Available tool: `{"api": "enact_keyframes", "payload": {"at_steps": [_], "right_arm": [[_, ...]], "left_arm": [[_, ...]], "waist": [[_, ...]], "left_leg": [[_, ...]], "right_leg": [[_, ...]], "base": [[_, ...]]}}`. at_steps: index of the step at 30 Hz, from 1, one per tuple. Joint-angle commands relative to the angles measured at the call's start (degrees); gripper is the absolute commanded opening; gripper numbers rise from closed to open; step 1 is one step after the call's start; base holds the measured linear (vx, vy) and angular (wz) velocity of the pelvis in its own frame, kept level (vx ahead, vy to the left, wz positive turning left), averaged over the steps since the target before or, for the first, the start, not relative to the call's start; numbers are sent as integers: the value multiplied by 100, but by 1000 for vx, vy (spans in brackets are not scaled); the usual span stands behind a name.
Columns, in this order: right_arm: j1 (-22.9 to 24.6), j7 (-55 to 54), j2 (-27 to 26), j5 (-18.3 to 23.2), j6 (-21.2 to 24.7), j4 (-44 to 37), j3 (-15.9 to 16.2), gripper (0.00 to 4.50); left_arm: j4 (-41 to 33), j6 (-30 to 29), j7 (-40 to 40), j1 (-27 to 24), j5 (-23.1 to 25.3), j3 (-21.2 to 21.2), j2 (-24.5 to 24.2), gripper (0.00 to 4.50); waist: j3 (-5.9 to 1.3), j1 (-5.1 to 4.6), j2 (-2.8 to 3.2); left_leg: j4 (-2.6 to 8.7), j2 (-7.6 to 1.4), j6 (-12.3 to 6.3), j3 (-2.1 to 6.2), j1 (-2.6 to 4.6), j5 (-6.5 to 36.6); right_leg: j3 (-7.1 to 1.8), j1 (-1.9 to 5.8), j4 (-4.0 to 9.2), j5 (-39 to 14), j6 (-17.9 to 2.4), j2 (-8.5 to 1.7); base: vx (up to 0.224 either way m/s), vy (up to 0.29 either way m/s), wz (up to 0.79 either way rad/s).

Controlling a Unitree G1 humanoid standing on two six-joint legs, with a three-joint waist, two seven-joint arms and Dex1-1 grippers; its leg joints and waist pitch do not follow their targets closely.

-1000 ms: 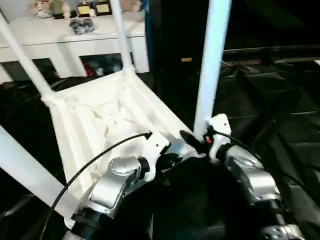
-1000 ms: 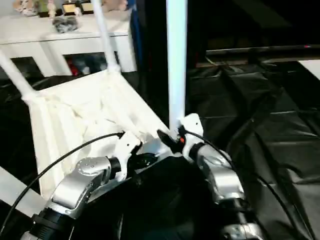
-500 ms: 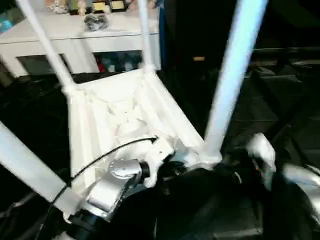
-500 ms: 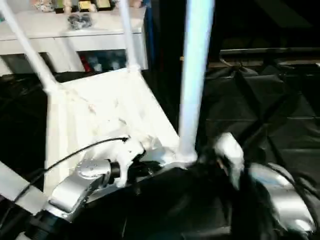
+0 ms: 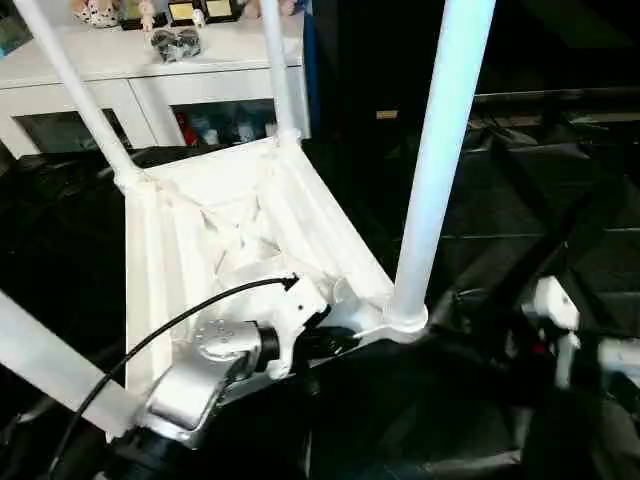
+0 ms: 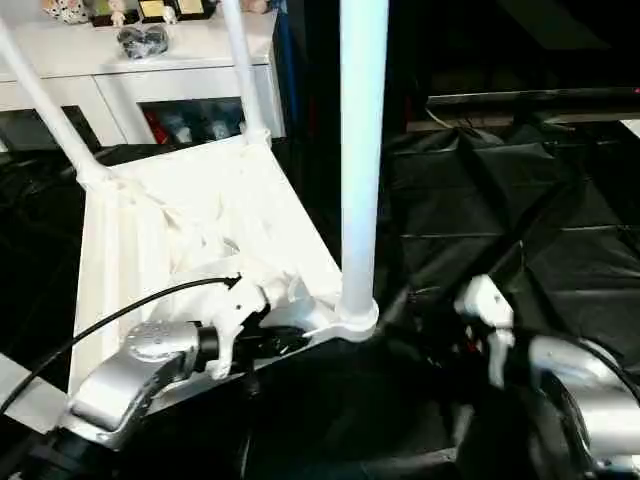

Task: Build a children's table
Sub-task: Rotate leg to tighten, then rotate table base

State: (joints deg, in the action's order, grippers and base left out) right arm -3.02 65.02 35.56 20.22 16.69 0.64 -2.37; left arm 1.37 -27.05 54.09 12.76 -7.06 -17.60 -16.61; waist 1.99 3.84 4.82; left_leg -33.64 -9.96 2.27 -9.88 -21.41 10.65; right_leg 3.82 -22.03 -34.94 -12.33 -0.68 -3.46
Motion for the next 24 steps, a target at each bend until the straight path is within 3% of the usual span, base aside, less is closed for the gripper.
{"api": "enact_keyframes", "payload": {"at_steps": [1,6,10,11,15,17,18,21,22,24], "right_arm": [[-189,-201,-160,-292,-403,-2,242,415],[-497,-357,-388,-681,-852,336,479,425],[-524,-243,-341,-689,-766,296,609,425],[-446,-117,-256,-626,-667,186,662,425],[-181,14,-22,-614,-722,23,636,425],[-120,42,36,-598,-716,-32,604,433],[-29,118,140,-516,-614,-179,566,433],[93,225,231,-324,-351,-542,574,433],[107,217,192,-257,-265,-674,619,433],[107,191,157,-224,-239,-726,655,433]], "left_arm": [[-267,92,259,-7,-225,49,-104,0],[-263,126,364,16,-185,29,-238,0],[-219,194,277,60,-104,23,-281,0],[-123,301,73,97,36,33,-267,0],[-273,285,-234,27,-92,276,-97,0],[-463,163,-193,-46,-254,358,-65,45],[-749,59,-177,-176,-450,454,-43,45],[-1324,-89,-191,-527,-704,559,-80,78],[-1563,-154,-293,-709,-762,619,-72,78],[-1677,-189,-394,-806,-784,651,-56,97]], "waist": [[-264,37,-182],[-273,28,-160],[-278,55,-165],[-281,75,-210],[-259,122,-202],[-263,114,-206],[-263,102,-194],[-271,102,-152],[-257,101,-177],[-233,98,-169]], "left_leg": [[326,-309,-750,130,-6,835],[331,-323,-615,131,17,848],[310,-318,-684,126,6,762],[307,-317,-714,127,-4,730],[310,-317,-661,119,-2,821],[309,-313,-650,120,-5,834],[312,-308,-641,130,-27,840],[308,-346,-729,140,2,832],[312,-345,-765,137,-6,867],[321,-336,-745,127,14,1035]], "right_leg": [[-251,230,525,-1317,-1006,-480],[-270,225,482,-1147,-1103,-473],[-279,256,451,-811,-1166,-482],[-280,268,435,-803,-1158,-485],[-281,267,481,-1120,-1038,-485],[-278,271,476,-1137,-1037,-489],[-269,288,478,-1158,-1025,-496],[-274,273,466,-901,-1182,-488],[-272,274,465,-912,-1176,-470],[-269,243,510,-1319,-1080,-468]], "base": [[0,0,0],[0,0,0],[0,0,0],[0,0,0],[0,0,0],[0,0,0],[0,0,0],[0,0,0],[0,0,0],[0,0,0]]}}
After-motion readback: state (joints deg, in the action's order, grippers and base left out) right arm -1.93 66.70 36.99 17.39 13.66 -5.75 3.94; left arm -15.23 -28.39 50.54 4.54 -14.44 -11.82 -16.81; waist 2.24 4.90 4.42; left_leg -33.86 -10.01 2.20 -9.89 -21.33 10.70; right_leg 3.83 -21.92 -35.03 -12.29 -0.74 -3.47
